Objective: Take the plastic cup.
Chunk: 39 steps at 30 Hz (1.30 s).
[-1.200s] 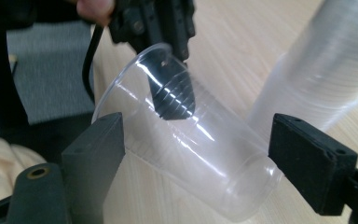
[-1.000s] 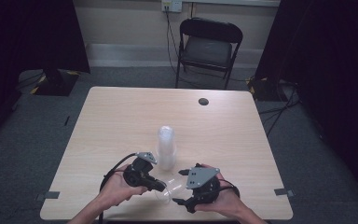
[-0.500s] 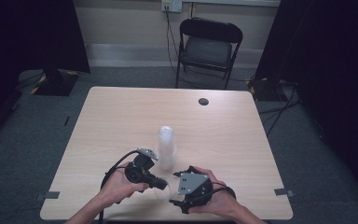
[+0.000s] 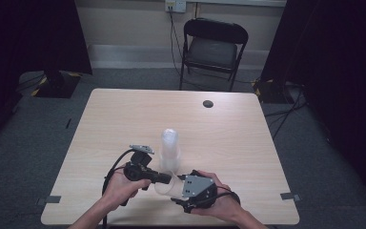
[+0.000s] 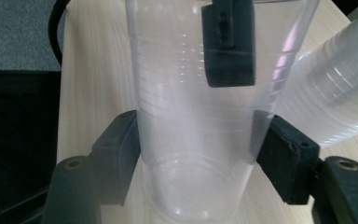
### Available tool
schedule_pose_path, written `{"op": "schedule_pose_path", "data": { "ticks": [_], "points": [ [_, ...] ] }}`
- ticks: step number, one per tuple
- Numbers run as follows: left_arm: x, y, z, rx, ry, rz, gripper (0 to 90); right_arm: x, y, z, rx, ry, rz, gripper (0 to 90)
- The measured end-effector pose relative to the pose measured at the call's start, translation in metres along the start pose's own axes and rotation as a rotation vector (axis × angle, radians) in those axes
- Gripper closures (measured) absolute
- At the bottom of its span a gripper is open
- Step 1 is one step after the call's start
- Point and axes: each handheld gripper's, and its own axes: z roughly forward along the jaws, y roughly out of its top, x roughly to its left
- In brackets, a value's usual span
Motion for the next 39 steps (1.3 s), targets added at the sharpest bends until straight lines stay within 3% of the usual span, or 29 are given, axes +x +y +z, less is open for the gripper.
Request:
{"op": "schedule_pose_path", "data": {
  "ticks": [6,12,20,23,24,27,28,29,31,32,39],
  "points": [
    [-0.003,0.002,0.009,0.053,0.03,0.008,89.7,0.0,0.003,0.004,0.001,0.008,0.015,29.6],
    [-0.004,0.002,0.019,0.073,0.035,0.0,89.8,-0.001,0.005,0.008,-0.013,0.005,0.037,24.6],
    [-0.007,0.003,0.027,0.094,0.051,0.006,89.7,0.001,0.009,0.011,-0.04,-0.002,0.045,25.0],
    [-0.007,0.003,0.027,0.091,0.066,0.019,89.4,0.002,0.009,0.012,-0.036,-0.001,0.041,28.6],
    [-0.006,0.002,0.027,0.082,0.048,0.031,89.1,0.001,0.008,0.012,-0.037,0.001,0.045,28.9],
    [-0.007,0.0,0.027,0.069,0.048,0.033,87.7,0.001,0.007,0.01,-0.044,0.003,0.049,29.8],
    [-0.007,-0.001,0.027,0.061,0.066,0.041,87.0,0.001,0.007,0.01,-0.044,0.005,0.051,29.8],
    [-0.007,-0.001,0.027,0.055,0.049,0.041,86.0,0.001,0.007,0.01,-0.042,-0.003,0.048,30.0],
    [-0.007,-0.002,0.026,0.043,0.059,0.048,84.0,0.001,0.005,0.009,-0.043,0.002,0.055,30.1],
    [-0.007,-0.004,0.025,0.029,0.042,0.044,83.2,0.001,0.004,0.009,-0.044,0.001,0.056,30.5],
    [-0.011,-0.009,0.021,-0.03,0.038,0.08,77.9,0.001,0.002,0.005,-0.046,-0.006,0.071,30.4]
  ]
}}
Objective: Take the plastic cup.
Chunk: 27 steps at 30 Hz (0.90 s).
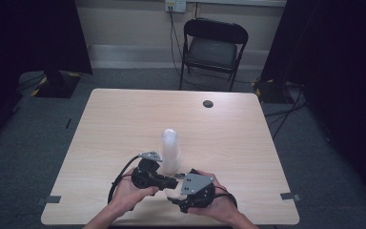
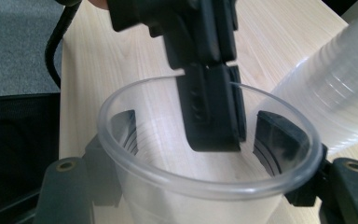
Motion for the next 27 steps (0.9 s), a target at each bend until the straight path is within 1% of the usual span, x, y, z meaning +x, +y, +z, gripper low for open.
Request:
{"op": "schedule_pose_path", "data": {
  "ticks": [1,4,6,7,8,9,10,12,18,20,21,23,24,25,27],
  "points": [
    [0.0,-0.001,-0.001,-0.01,0.001,0.007,76.3,-0.001,-0.001,0.0,-0.004,-0.003,0.009,30.4],
    [0.001,-0.003,-0.004,-0.062,0.0,0.002,76.4,-0.005,-0.004,-0.002,-0.009,-0.016,0.029,30.6],
    [0.0,-0.003,-0.005,-0.062,0.011,0.016,74.5,-0.007,-0.006,-0.003,-0.011,-0.015,0.043,30.6],
    [0.001,-0.004,-0.006,-0.068,0.008,0.025,74.2,-0.007,-0.006,-0.003,-0.011,-0.018,0.044,30.6],
    [0.0,-0.004,-0.005,-0.079,0.013,0.021,73.5,-0.007,-0.007,-0.003,-0.015,-0.021,0.051,30.7],
    [0.001,-0.005,-0.006,-0.088,0.017,0.027,72.0,-0.007,-0.008,-0.004,-0.017,-0.023,0.055,30.7],
    [0.001,-0.005,-0.006,-0.098,0.013,0.025,71.8,-0.007,-0.008,-0.004,-0.014,-0.024,0.057,30.7],
    [0.0,-0.007,-0.008,-0.115,0.012,0.039,72.3,-0.008,-0.009,-0.005,-0.017,-0.027,0.065,30.8],
    [0.0,-0.01,-0.011,-0.145,0.031,0.048,69.9,-0.011,-0.013,-0.004,-0.016,-0.029,0.09,30.8],
    [0.002,-0.012,-0.014,-0.17,0.032,0.047,68.2,-0.013,-0.014,-0.004,-0.019,-0.026,0.107,30.9],
    [0.002,-0.013,-0.015,-0.176,0.034,0.054,67.6,-0.014,-0.015,-0.004,-0.022,-0.028,0.114,31.0],
    [0.003,-0.015,-0.015,-0.2,0.05,0.04,63.4,-0.015,-0.015,-0.005,-0.019,-0.03,0.116,31.0],
    [0.003,-0.017,-0.015,-0.208,0.052,0.041,60.7,-0.015,-0.015,-0.005,-0.02,-0.032,0.117,31.0],
    [0.004,-0.018,-0.016,-0.217,0.05,0.042,60.4,-0.016,-0.015,-0.005,-0.019,-0.034,0.122,31.0],
    [0.004,-0.018,-0.016,-0.223,0.07,0.048,56.0,-0.016,-0.016,-0.005,-0.016,-0.04,0.122,31.0]
  ]
}}
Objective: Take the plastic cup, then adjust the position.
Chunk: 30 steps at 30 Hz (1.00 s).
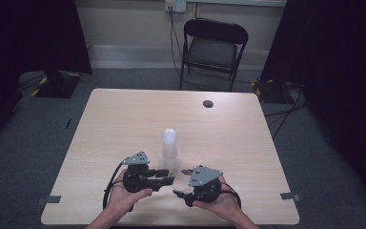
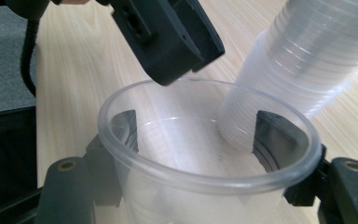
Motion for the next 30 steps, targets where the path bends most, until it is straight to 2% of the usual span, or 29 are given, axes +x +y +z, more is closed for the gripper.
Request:
{"op": "schedule_pose_path", "data": {
  "ticks": [5,10,13,16,24,30],
  "points": [
    [0.0,0.001,-0.005,-0.034,0.025,0.012,48.6,-0.004,-0.003,-0.003,0.001,-0.021,0.019,31.0],
    [0.001,0.003,-0.007,-0.029,0.052,0.009,40.9,-0.008,-0.007,-0.006,0.006,-0.046,0.074,31.1],
    [0.0,0.003,-0.009,-0.029,0.068,0.026,37.0,-0.013,-0.009,-0.008,0.003,-0.059,0.1,31.1],
    [0.0,0.002,-0.01,-0.034,0.082,0.054,35.3,-0.019,-0.01,-0.011,-0.011,-0.075,0.129,31.3],
    [0.001,-0.001,-0.015,-0.046,0.123,0.083,32.7,-0.036,-0.013,-0.02,-0.046,-0.14,0.196,31.6],
    [0.003,-0.004,-0.02,-0.056,0.152,0.103,30.8,-0.048,-0.015,-0.025,-0.071,-0.17,0.24,31.8]
  ]
}}
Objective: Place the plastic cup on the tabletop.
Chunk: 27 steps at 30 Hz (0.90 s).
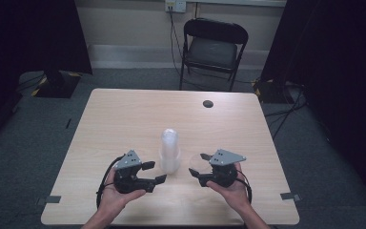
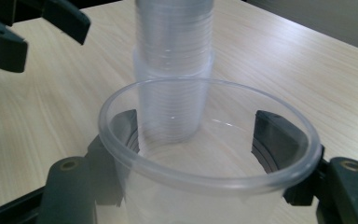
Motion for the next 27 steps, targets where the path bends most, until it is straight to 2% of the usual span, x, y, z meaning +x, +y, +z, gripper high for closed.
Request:
{"op": "schedule_pose_path", "data": {
  "ticks": [2,5,9,13,21,27],
  "points": [
    [0.0,-0.002,0.0,0.001,-0.002,0.019,30.5,-0.005,0.001,-0.001,-0.012,-0.012,0.011,31.7],
    [0.002,-0.007,-0.001,0.014,0.023,0.047,29.9,-0.01,0.003,-0.003,-0.022,-0.011,0.035,31.8],
    [0.006,-0.014,-0.004,0.02,0.04,0.055,28.7,-0.017,0.006,-0.004,-0.034,-0.026,0.057,31.9],
    [0.012,-0.021,-0.006,0.013,0.055,0.026,26.0,-0.023,0.006,-0.002,-0.038,-0.037,0.073,31.9],
    [0.024,-0.028,-0.007,0.028,0.095,0.02,17.7,-0.039,0.005,0.004,-0.026,-0.054,0.119,31.8],
    [0.028,-0.029,-0.006,0.036,0.087,0.011,16.5,-0.053,0.013,0.011,-0.035,-0.09,0.124,31.6]
  ]
}}
